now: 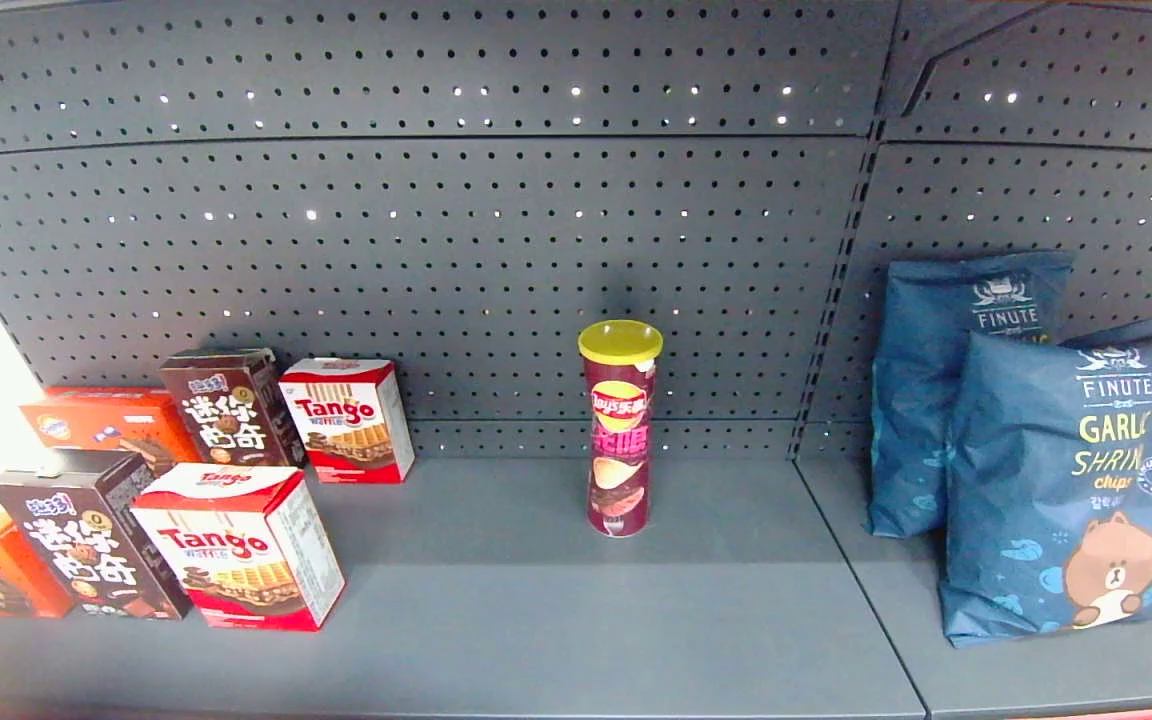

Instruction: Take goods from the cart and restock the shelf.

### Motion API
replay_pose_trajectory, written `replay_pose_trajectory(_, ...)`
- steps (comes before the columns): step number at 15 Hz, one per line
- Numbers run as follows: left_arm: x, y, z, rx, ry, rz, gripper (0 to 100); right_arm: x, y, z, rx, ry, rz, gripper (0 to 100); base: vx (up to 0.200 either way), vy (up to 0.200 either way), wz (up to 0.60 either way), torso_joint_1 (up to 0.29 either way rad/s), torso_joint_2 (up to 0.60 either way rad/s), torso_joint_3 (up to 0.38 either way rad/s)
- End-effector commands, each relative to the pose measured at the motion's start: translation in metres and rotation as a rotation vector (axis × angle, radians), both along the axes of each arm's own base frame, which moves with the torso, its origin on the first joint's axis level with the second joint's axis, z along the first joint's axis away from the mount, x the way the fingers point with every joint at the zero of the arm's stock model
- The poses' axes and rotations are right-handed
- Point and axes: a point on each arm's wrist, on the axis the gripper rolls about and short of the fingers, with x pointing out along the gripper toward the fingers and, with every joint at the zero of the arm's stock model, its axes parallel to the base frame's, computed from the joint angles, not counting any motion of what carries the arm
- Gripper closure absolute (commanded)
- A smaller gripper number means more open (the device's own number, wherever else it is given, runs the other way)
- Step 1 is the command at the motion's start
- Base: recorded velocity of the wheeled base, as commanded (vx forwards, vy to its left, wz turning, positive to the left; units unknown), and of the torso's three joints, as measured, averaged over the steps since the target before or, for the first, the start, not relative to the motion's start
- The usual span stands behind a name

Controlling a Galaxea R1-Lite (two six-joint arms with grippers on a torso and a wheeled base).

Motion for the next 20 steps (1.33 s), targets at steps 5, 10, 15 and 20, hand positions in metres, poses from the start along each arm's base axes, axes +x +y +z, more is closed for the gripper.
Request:
replay_pose_trajectory(5, 0.0000, 0.0000, 0.0000, 0.000, 0.000, 0.001, 0, 0.0001, 0.0000, 0.0001, -0.001, 0.001, 0.001, 0, 0.000, 0.000, 0.00, 0.000, 0.00, 0.000)
replay_pose_trajectory(10, 0.0000, 0.0000, 0.0000, 0.000, 0.000, 0.001, 0, 0.0001, 0.0000, 0.0001, -0.001, 0.001, 0.003, 0, 0.000, 0.000, 0.00, 0.000, 0.00, 0.000)
replay_pose_trajectory(15, 0.0000, 0.0000, 0.0000, 0.000, 0.000, -0.001, 0, 0.0001, -0.0001, 0.0001, -0.003, 0.001, -0.003, 0, 0.000, 0.000, 0.48, 0.000, 0.00, 0.004)
replay_pose_trajectory(20, 0.0000, 0.0000, 0.0001, 0.000, -0.002, 0.001, 0, 0.0001, -0.0001, 0.0001, -0.001, 0.001, -0.005, 0, 0.000, 0.000, 0.60, 0.004, 0.01, 0.000)
